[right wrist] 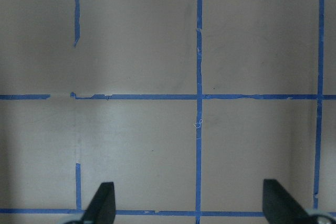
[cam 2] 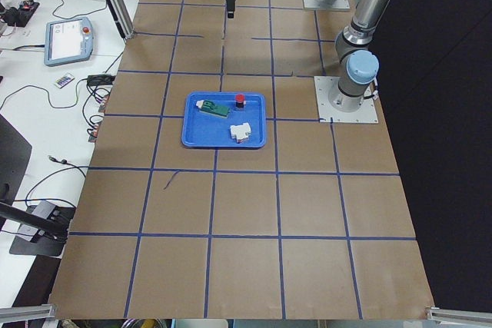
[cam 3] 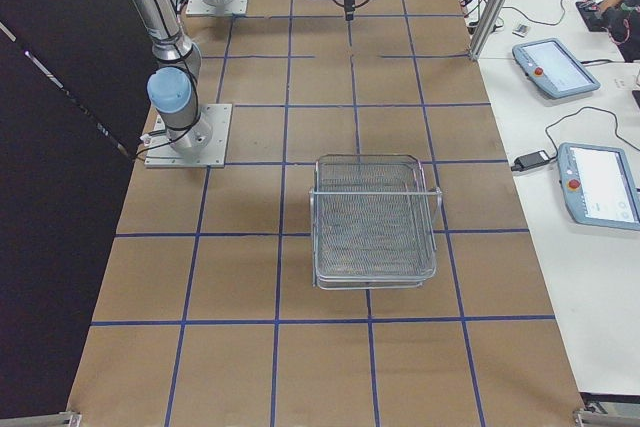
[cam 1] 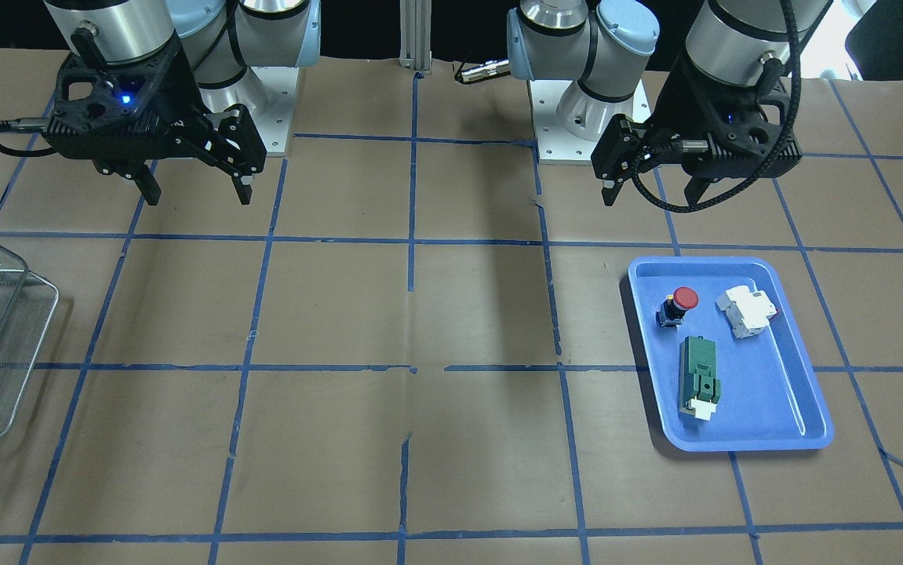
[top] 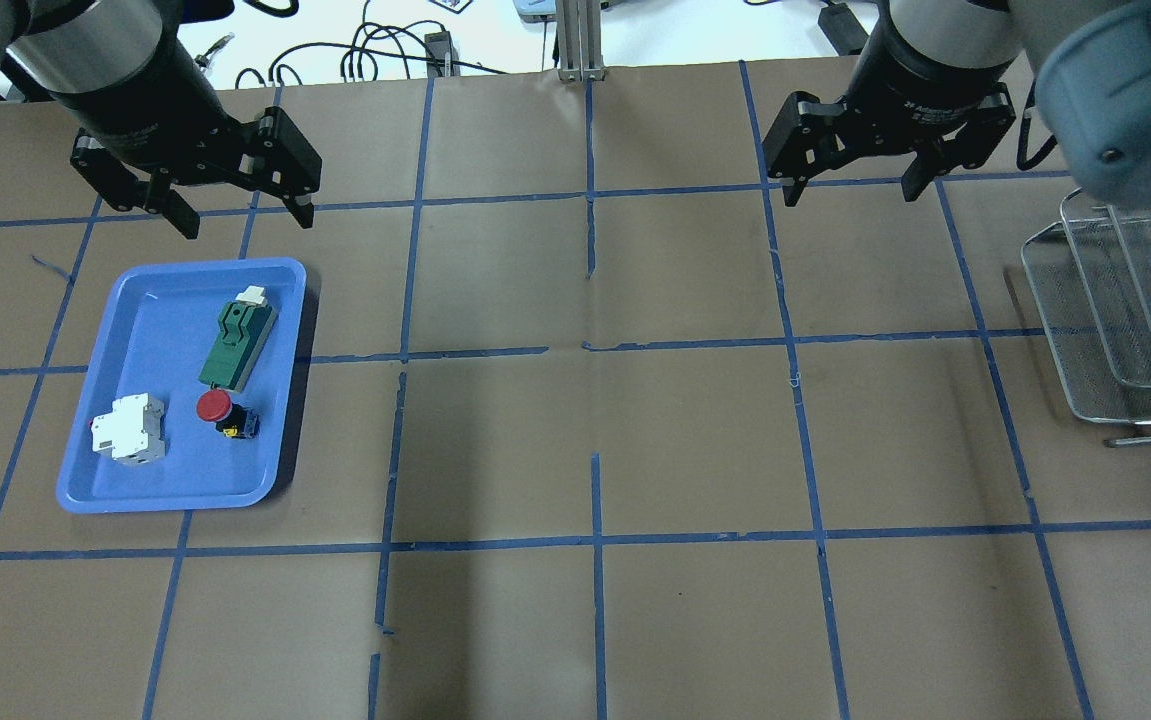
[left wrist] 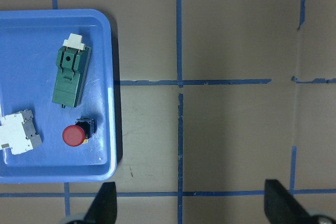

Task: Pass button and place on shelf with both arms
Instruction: 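Lower the left gripper over the red push-button in the blue tray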

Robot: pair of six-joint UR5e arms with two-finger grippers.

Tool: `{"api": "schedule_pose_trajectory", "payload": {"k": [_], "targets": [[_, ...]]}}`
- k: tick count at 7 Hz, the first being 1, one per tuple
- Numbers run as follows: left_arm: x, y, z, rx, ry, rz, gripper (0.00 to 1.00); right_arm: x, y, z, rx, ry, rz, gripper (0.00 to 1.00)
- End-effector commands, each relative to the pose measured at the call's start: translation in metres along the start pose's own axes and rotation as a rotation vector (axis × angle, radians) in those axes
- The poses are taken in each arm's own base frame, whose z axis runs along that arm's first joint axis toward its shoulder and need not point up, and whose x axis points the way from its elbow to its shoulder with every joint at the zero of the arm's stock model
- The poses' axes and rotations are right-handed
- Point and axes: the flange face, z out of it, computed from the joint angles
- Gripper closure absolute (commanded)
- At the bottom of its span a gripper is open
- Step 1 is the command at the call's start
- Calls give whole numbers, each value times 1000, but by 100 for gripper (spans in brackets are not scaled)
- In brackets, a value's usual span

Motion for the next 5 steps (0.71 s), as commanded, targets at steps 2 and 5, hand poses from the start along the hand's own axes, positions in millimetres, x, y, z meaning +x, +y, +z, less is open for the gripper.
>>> {"api": "schedule_pose_trajectory", "payload": {"k": [2,5], "targets": [[-1,3,7,-16,-1,9,0,1,0,-1,1,0,1,0],[-94,-3,85,-153,36,46,0,0,1,-1,1,-1,0,0]]}}
